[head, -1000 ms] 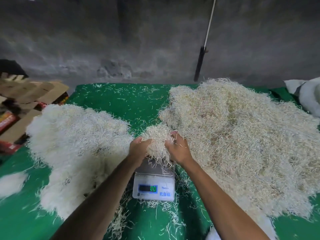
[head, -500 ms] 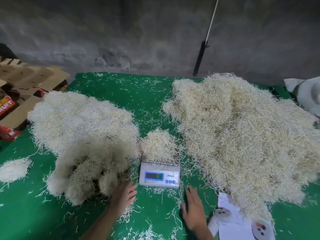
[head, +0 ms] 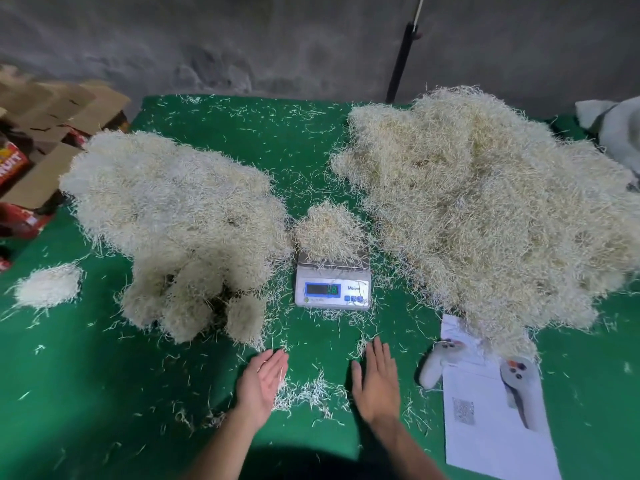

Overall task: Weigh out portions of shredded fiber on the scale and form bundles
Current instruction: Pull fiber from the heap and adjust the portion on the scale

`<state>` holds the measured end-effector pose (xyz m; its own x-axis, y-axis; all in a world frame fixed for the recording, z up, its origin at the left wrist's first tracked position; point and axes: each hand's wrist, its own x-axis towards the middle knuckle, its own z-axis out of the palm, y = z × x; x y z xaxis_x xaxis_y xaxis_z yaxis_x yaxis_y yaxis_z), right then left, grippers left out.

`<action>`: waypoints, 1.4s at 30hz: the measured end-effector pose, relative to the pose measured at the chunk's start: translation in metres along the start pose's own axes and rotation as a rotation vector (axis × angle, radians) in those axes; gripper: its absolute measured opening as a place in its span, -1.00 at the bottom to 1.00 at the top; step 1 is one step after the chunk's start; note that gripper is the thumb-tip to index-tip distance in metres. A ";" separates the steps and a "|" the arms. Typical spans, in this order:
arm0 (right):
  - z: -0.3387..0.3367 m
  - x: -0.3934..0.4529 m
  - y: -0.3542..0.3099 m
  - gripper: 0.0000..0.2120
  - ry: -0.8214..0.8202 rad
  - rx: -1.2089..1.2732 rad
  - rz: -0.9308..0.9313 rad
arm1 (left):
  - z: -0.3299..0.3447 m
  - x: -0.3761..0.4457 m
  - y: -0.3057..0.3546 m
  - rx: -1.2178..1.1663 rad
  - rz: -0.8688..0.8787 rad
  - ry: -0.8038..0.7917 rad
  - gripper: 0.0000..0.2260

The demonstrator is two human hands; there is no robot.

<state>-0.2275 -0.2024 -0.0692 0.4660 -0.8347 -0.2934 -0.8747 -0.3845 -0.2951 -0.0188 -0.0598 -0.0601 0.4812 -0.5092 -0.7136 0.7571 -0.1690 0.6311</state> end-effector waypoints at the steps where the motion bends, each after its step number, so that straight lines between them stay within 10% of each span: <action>1: 0.000 -0.002 0.000 -0.31 -0.013 -0.012 -0.010 | 0.001 -0.002 0.000 0.043 0.016 0.000 -0.73; 10: 0.012 -0.032 -0.014 0.00 -0.077 -0.033 -0.118 | 0.020 -0.007 0.047 1.025 0.497 -0.079 -0.65; 14: 0.012 -0.038 -0.021 0.02 -0.069 0.008 -0.095 | -0.006 0.007 0.114 0.942 0.699 0.213 -0.55; 20: 0.012 -0.035 -0.039 0.17 -0.147 0.010 -0.223 | -0.026 0.002 0.077 1.229 0.793 0.005 -0.75; 31: 0.004 -0.015 -0.068 -0.77 -0.152 0.196 -0.384 | 0.029 -0.031 -0.027 0.995 0.450 -0.123 -0.61; 42: -0.065 0.057 -0.067 -0.74 0.149 0.561 -0.121 | 0.050 -0.014 0.029 1.114 0.647 0.157 -0.71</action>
<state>-0.1511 -0.2494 -0.0071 0.4983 -0.8602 -0.1088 -0.5936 -0.2469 -0.7659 -0.0255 -0.0997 -0.0164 0.7233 -0.6703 -0.1662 -0.3665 -0.5765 0.7302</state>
